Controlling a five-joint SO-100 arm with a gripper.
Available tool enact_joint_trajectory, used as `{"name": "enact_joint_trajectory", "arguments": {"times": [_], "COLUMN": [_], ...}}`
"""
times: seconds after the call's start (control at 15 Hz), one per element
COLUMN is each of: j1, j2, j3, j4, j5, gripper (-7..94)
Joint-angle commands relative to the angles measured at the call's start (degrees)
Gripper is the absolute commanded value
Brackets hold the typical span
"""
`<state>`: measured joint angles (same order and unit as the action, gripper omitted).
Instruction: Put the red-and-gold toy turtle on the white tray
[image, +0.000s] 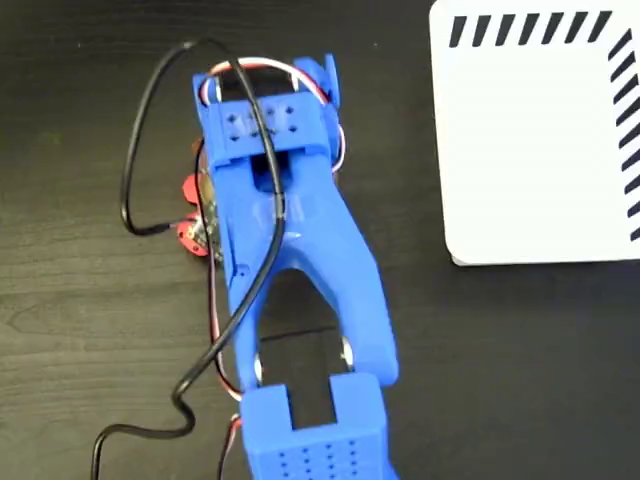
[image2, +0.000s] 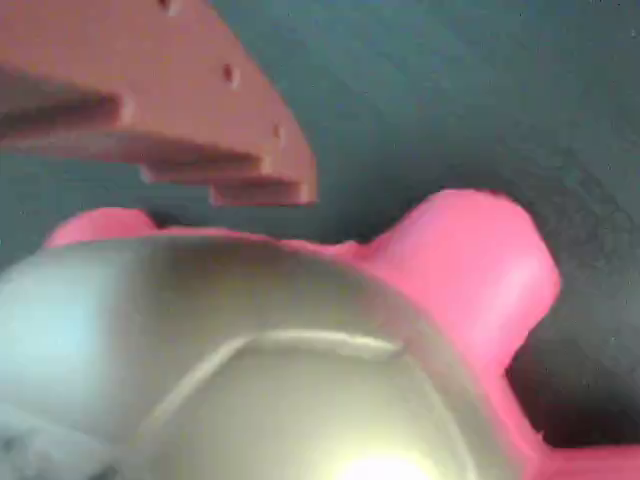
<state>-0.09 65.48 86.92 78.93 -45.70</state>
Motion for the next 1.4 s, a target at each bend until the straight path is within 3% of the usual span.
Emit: {"name": "enact_joint_trajectory", "arguments": {"times": [0.0, 0.33, 0.6, 0.87, 1.33], "j1": [-0.7, -0.8, -0.6, -0.8, 2.6], "j2": [2.2, 2.6, 4.2, 10.0, 31.4], "j3": [0.5, 0.4, -0.2, -4.6, -11.1], "j4": [-0.4, -2.5, -2.8, -1.5, 2.7], "j5": [-0.4, 0.1, 2.7, 12.0, 20.7], "gripper": [60, 36, 3, 0, 0]}}
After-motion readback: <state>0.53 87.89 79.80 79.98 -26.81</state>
